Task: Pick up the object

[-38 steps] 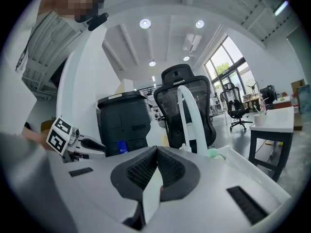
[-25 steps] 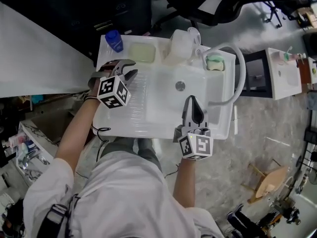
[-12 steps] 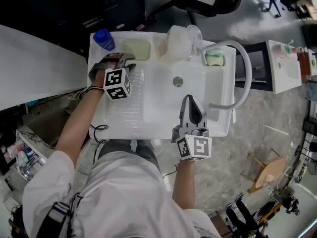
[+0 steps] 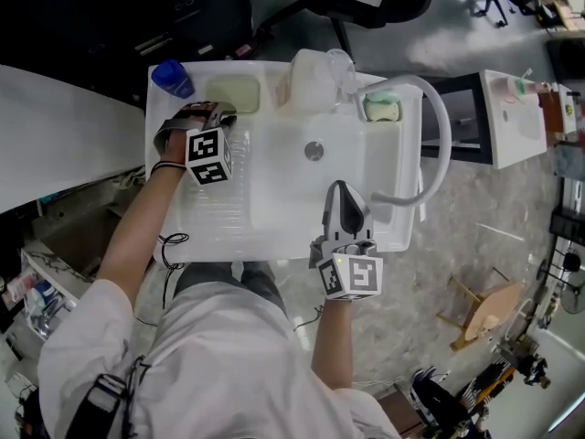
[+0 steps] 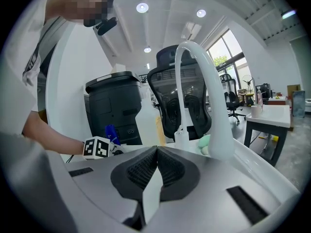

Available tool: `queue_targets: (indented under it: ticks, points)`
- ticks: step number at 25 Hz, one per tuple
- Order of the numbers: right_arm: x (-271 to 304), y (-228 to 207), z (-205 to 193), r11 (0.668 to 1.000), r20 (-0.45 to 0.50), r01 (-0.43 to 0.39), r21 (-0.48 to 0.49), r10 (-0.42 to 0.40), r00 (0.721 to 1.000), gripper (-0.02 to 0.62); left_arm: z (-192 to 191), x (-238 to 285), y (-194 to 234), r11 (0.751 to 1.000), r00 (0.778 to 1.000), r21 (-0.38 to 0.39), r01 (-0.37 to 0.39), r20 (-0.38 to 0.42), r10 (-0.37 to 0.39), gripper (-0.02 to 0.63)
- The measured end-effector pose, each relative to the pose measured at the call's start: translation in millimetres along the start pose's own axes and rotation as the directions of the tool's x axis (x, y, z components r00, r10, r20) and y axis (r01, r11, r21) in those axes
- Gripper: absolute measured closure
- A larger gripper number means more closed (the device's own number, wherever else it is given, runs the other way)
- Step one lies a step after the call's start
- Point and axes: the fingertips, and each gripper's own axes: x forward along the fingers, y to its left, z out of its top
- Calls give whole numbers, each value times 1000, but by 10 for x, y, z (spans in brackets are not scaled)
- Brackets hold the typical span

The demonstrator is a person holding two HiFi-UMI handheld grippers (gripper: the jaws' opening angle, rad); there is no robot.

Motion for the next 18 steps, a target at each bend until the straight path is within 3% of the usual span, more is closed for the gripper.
queue_targets:
  ticks: [7, 18]
  points:
    - [-13, 54, 41, 999, 16, -36, 3, 36, 999, 589, 85, -151, 7, 999, 1000, -47, -15, 24, 16, 554]
    - [-324, 149, 214, 997, 61, -80, -4, 80, 995, 589, 461, -864, 35, 967, 981, -235, -102, 137, 137, 554]
